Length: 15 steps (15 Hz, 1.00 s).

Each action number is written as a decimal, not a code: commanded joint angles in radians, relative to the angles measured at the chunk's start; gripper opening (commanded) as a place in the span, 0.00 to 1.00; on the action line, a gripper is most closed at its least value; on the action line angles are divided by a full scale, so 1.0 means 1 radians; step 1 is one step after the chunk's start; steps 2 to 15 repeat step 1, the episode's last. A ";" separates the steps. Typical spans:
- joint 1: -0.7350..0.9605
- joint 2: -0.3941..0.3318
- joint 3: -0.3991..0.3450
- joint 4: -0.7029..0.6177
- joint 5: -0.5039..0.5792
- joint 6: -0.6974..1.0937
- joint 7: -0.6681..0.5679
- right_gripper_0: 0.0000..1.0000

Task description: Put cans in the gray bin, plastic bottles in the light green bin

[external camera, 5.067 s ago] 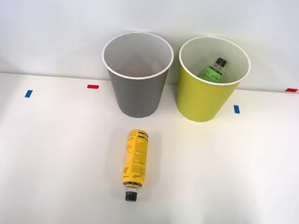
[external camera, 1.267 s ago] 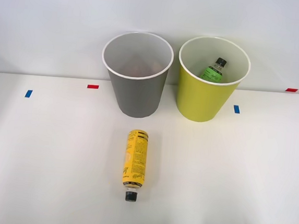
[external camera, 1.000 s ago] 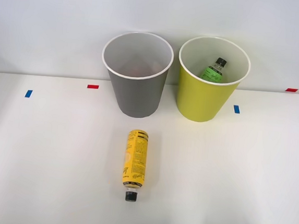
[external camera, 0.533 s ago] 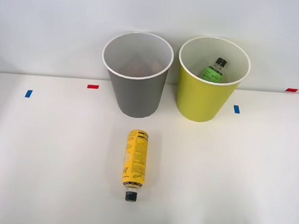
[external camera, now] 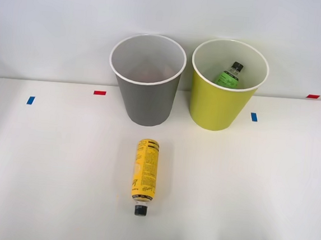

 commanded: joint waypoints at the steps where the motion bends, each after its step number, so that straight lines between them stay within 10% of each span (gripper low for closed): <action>1: 0.000 0.000 0.000 0.000 0.000 0.000 0.000 1.00; 15: 0.000 0.000 0.000 0.000 0.000 0.000 0.000 1.00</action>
